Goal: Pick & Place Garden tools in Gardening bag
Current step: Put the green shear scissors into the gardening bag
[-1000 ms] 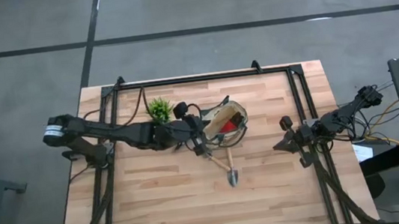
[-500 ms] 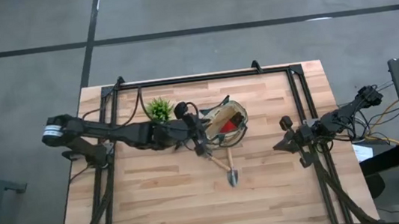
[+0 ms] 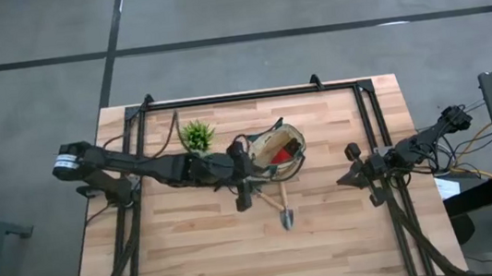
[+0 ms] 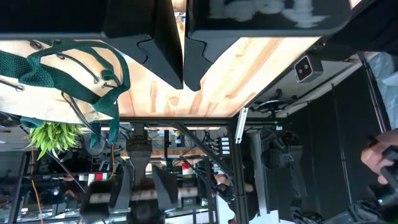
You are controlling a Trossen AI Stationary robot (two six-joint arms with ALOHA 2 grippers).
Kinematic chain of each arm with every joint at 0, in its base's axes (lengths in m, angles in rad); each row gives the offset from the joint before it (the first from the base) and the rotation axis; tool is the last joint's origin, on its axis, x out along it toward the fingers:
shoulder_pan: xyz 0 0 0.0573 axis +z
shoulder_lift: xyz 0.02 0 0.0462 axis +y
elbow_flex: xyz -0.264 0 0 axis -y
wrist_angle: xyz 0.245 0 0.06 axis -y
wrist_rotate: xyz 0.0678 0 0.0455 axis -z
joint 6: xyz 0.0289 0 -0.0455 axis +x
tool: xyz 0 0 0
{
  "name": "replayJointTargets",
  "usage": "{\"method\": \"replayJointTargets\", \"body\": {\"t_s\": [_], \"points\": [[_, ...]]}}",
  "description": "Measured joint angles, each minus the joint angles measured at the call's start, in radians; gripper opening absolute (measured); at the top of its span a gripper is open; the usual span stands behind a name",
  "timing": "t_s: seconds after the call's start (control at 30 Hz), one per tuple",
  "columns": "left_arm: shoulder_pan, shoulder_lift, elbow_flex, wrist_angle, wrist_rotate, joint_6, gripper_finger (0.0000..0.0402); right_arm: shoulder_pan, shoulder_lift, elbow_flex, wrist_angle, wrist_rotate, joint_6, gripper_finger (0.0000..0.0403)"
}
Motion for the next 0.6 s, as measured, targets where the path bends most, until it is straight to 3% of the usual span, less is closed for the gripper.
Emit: {"method": "replayJointTargets", "body": {"t_s": [0.4,0.5,0.6], "points": [[-0.003,0.123,0.001,-0.01,-0.09,0.042,0.0151,0.0,0.0,0.0,0.0,0.0,0.0,0.0008],[-0.008,0.14,0.001,-0.024,-0.087,0.007,0.0146,0.0,0.0,0.0,0.0,0.0,0.0,0.0008],[-0.014,0.139,0.001,-0.016,-0.014,-0.037,0.0136,0.0,0.0,0.0,0.0,0.0,0.0,0.0008]]}}
